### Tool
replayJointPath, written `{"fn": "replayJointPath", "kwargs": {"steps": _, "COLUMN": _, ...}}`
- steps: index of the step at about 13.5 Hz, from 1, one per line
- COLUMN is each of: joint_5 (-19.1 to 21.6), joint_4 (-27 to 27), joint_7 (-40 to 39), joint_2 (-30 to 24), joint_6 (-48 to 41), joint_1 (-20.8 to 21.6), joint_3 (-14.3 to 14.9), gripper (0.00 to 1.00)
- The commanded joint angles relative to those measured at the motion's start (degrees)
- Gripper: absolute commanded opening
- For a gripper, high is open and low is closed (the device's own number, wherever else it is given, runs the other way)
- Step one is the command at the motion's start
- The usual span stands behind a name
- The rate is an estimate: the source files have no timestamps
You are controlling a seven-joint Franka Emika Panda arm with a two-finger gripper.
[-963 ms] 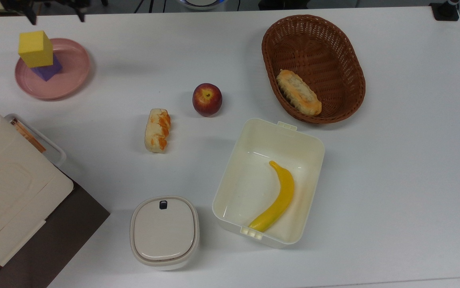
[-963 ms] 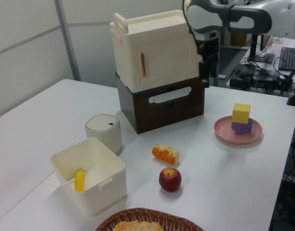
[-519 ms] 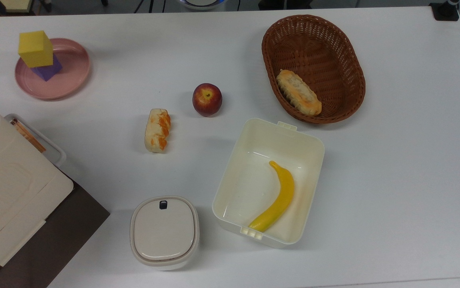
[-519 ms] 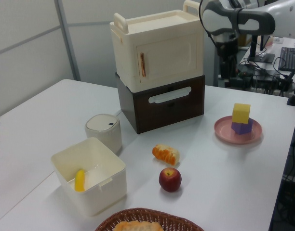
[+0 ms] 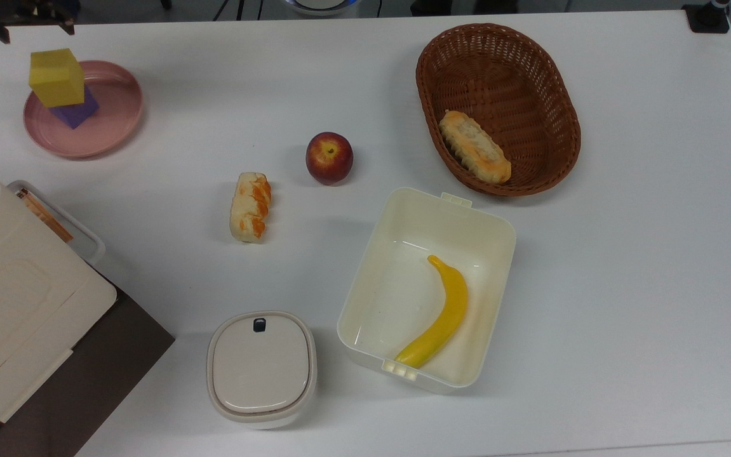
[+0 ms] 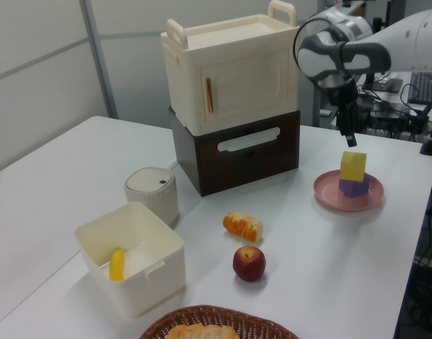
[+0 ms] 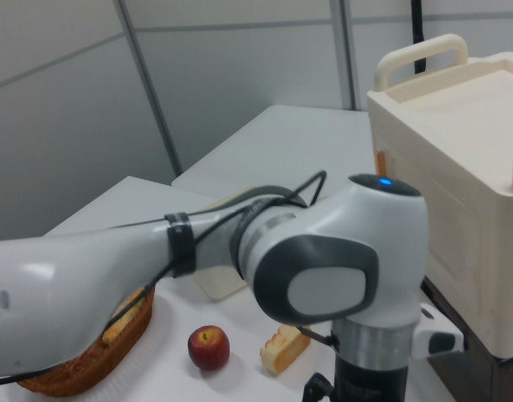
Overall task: Put the yellow cube on the table
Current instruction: 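Lower the gripper over the yellow cube and close on it, then lift the yellow cube off the purple cube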
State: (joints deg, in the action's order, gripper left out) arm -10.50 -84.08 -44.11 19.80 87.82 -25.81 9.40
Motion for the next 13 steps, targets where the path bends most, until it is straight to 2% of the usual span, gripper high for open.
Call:
{"fn": "replayJointPath", "kwargs": {"steps": 1, "joint_5": -1.98, "joint_4": -0.39, "joint_7": -0.80, "joint_2": 2.86, "joint_6": 0.85, "joint_1": -0.73, "joint_3": -0.09, "gripper": 1.00}}
{"fn": "replayJointPath", "kwargs": {"steps": 7, "joint_5": -4.53, "joint_4": -0.82, "joint_7": -0.54, "joint_2": 6.29, "joint_6": 4.47, "joint_1": -0.91, "joint_3": -0.09, "gripper": 1.00}}
{"fn": "replayJointPath", "kwargs": {"steps": 8, "joint_5": -4.71, "joint_4": -0.82, "joint_7": -0.71, "joint_2": 6.47, "joint_6": 4.47, "joint_1": -0.82, "joint_3": -0.09, "gripper": 0.96}}
{"fn": "replayJointPath", "kwargs": {"steps": 11, "joint_5": -4.62, "joint_4": -0.74, "joint_7": -1.41, "joint_2": 6.30, "joint_6": 4.64, "joint_1": -0.64, "joint_3": -0.18, "gripper": 0.51}}
{"fn": "replayJointPath", "kwargs": {"steps": 12, "joint_5": -4.62, "joint_4": -0.74, "joint_7": -1.33, "joint_2": 6.12, "joint_6": 4.55, "joint_1": -0.56, "joint_3": -0.18, "gripper": 0.38}}
{"fn": "replayJointPath", "kwargs": {"steps": 13, "joint_5": -4.54, "joint_4": -0.48, "joint_7": -1.33, "joint_2": 6.04, "joint_6": 4.21, "joint_1": -0.56, "joint_3": -0.35, "gripper": 0.31}}
